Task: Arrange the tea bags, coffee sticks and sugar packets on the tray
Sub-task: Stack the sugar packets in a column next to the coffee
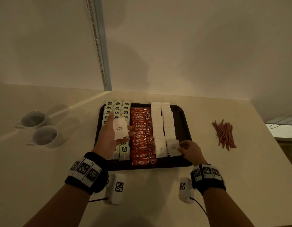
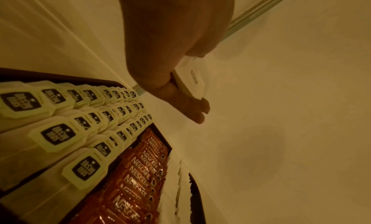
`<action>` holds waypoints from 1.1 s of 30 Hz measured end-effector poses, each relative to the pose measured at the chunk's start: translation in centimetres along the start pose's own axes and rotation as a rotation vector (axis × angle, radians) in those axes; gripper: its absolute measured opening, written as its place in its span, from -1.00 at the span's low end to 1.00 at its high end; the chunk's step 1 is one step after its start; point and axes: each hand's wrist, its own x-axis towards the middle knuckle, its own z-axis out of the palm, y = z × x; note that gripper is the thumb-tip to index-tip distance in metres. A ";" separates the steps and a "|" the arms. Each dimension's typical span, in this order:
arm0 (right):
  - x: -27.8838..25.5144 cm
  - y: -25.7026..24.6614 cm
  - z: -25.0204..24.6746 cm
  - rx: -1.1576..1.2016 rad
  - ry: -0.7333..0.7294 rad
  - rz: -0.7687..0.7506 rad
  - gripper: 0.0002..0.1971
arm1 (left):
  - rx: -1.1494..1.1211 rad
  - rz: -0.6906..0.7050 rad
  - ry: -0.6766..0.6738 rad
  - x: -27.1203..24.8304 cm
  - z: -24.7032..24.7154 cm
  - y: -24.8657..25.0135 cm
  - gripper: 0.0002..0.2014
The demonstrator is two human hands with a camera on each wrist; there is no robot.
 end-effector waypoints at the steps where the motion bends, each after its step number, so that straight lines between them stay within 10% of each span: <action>1: 0.1 0.2 0.2 -0.010 0.005 0.003 -0.79 | 0.024 0.001 0.019 -0.1 -0.1 -0.1 -0.40; 18: -1.0 -3.2 1.0 -0.142 0.208 -0.160 -0.74 | -0.220 -0.075 -0.136 -0.2 0.2 -0.1 -0.66; 23: -3.7 -12.5 0.5 0.296 -0.038 -0.496 -0.83 | -0.073 0.010 -0.086 0.1 1.3 -0.2 -0.73; 33: -5.2 -17.5 1.4 0.548 -0.252 -0.549 -0.85 | 0.139 0.187 0.028 -0.1 1.1 0.3 -0.76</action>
